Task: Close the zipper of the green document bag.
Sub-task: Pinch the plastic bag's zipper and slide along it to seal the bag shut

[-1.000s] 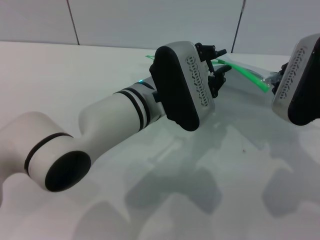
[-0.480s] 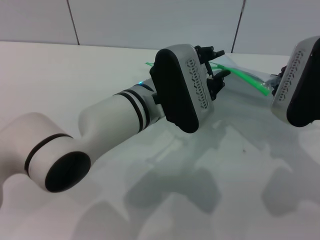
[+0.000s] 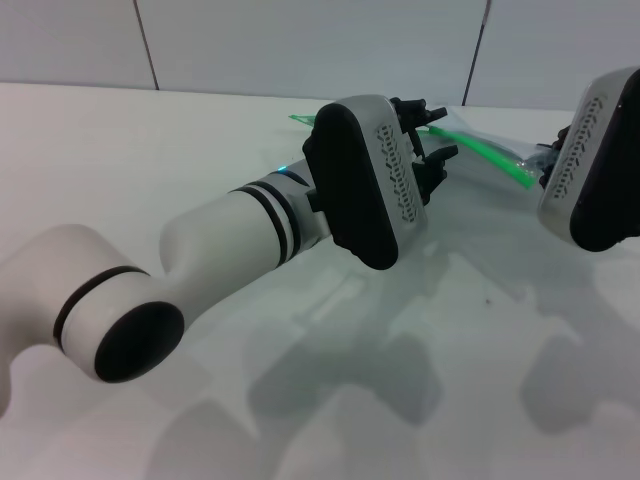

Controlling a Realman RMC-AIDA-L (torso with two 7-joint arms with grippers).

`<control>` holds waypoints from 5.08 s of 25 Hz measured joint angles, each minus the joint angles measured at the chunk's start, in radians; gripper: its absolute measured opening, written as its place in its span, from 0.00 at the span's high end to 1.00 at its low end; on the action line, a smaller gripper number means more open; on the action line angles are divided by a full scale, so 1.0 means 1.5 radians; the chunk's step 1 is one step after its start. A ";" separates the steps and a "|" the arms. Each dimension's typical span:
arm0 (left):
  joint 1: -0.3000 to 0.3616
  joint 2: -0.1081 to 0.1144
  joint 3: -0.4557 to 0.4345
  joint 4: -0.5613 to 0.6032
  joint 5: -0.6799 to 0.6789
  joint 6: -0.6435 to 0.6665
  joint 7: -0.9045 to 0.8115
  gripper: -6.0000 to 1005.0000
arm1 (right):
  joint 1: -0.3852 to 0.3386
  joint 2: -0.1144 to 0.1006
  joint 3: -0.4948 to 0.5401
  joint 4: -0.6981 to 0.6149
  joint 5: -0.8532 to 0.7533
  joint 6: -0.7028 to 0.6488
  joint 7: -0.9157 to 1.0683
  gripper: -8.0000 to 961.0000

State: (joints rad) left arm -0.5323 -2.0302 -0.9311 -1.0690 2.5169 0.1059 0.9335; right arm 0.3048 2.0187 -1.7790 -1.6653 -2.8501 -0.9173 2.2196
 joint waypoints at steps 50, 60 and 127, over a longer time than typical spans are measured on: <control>0.012 -0.002 -0.026 0.016 -0.005 0.015 -0.002 0.85 | -0.021 -0.001 -0.003 -0.029 -0.004 -0.006 -0.001 0.90; 0.023 -0.002 -0.013 -0.010 0.000 0.015 0.022 0.69 | -0.017 -0.002 0.000 -0.023 -0.004 -0.003 -0.001 0.90; -0.014 -0.007 0.007 0.048 -0.005 0.041 0.147 0.77 | -0.007 0.000 -0.006 -0.026 0.000 -0.003 -0.001 0.88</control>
State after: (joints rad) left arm -0.5534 -2.0403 -0.9201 -0.9963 2.5099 0.1675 1.1535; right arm 0.2945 2.0188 -1.7885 -1.7048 -2.8502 -0.9214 2.2181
